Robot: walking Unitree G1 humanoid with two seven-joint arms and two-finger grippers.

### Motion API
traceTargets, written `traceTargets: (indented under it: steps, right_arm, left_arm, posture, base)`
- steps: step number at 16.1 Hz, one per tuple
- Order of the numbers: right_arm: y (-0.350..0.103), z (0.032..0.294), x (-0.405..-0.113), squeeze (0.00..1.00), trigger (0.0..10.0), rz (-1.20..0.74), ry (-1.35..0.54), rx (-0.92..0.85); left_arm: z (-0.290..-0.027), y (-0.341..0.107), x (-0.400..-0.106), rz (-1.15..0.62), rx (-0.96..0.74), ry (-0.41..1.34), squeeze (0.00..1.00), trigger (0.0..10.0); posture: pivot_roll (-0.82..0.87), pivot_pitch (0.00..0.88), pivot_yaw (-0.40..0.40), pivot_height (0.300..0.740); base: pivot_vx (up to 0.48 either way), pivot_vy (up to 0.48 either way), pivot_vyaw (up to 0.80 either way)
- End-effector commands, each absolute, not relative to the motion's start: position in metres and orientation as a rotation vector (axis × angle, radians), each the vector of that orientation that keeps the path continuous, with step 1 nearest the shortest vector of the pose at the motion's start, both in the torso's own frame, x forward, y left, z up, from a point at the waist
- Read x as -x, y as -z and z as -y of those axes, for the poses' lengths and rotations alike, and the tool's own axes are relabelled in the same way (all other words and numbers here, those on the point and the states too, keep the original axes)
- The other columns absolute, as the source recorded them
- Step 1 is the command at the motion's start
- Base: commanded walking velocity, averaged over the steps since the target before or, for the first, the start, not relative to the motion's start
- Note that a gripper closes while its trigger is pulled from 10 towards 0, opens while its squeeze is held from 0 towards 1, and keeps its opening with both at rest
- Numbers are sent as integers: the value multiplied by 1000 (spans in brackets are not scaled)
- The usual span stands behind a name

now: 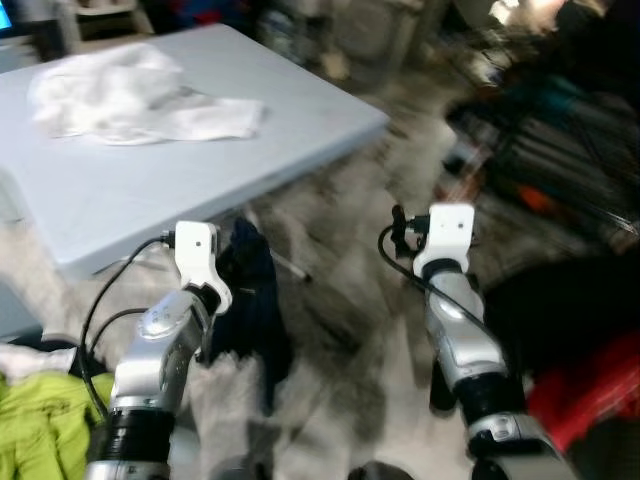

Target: Hang hanger

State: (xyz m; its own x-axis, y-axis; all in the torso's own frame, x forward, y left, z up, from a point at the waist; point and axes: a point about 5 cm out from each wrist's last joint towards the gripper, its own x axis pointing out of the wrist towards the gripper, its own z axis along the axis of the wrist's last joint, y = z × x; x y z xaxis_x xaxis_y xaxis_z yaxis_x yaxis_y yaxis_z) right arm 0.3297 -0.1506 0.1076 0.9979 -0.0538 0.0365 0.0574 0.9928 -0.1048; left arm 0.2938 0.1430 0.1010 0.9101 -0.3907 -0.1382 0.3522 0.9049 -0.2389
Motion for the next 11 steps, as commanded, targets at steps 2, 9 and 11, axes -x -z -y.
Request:
traceTargets:
  steps: [2,9,11]
  right_arm:
    - [-111,157,-331,0,10000,43,76,106]
    - [-109,158,-329,0,10000,39,77,106]
    - [-109,158,-329,0,10000,39,78,107]
  left_arm:
    - [-135,-108,-296,-154,199,416,0,10000]
    - [-137,-106,-296,-162,203,403,0,10000]
    - [-137,-106,-296,-161,205,406,0,10000]
  posture:
    - [34,0,-29,740]
    - [33,0,-28,740]
    - [32,0,-28,740]
  base:
    - [0,0,-800]
    - [0,0,-800]
    - [0,206,-800]
